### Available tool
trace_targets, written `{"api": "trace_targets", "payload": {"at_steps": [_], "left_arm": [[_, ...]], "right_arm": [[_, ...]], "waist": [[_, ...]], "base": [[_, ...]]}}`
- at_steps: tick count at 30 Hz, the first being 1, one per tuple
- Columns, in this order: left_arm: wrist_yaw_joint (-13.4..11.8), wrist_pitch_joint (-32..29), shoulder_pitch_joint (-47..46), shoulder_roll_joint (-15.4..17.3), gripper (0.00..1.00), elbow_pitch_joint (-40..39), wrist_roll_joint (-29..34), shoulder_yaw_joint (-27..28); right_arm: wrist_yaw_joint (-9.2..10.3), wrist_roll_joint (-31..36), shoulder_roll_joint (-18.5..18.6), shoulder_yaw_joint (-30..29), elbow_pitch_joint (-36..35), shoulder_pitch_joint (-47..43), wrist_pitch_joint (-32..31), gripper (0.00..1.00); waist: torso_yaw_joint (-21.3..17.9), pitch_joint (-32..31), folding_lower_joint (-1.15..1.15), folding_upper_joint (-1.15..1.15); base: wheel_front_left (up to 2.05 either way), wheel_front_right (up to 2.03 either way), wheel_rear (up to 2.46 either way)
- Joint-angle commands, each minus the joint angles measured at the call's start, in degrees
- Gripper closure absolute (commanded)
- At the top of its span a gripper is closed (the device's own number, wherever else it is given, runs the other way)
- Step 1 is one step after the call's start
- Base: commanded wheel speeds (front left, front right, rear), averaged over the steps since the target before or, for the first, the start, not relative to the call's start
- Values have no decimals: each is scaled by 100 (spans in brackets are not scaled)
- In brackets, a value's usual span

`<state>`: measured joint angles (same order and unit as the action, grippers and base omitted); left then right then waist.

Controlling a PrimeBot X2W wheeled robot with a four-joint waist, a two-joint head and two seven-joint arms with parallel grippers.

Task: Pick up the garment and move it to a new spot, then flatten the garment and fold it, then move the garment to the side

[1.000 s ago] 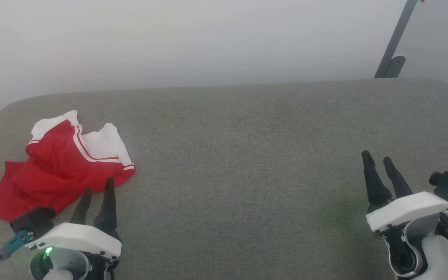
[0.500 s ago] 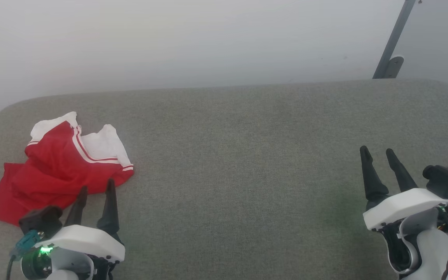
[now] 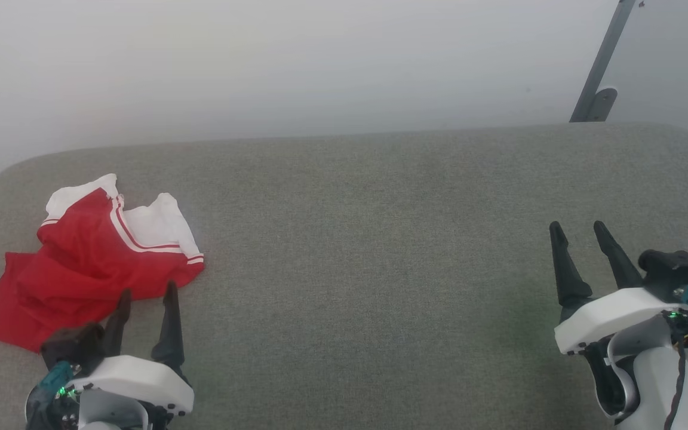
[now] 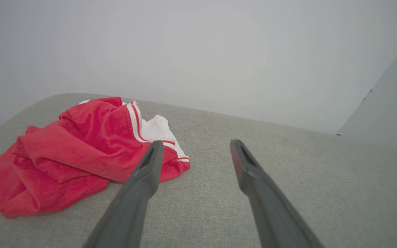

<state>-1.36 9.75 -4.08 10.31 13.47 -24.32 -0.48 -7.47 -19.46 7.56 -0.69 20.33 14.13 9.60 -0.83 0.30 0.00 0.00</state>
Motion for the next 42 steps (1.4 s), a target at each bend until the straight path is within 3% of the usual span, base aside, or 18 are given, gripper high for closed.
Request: {"api": "trace_targets", "payload": {"at_steps": [1,21,42], "left_arm": [[-28,49,7,26,0,-22,127,20],[187,319,78,-59,0,22,1121,216],[450,531,92,-200,0,212,1926,503]], "right_arm": [[-3,123,36,3,-22,112,71,0],[-3,1019,8,-152,31,160,327,0],[-3,1457,-119,-482,49,58,538,0]], "waist": [[0,0,0,0],[-10,12,0,0],[-5,8,0,0]], "base": [[0,0,0],[0,0,0],[0,0,0]]}}
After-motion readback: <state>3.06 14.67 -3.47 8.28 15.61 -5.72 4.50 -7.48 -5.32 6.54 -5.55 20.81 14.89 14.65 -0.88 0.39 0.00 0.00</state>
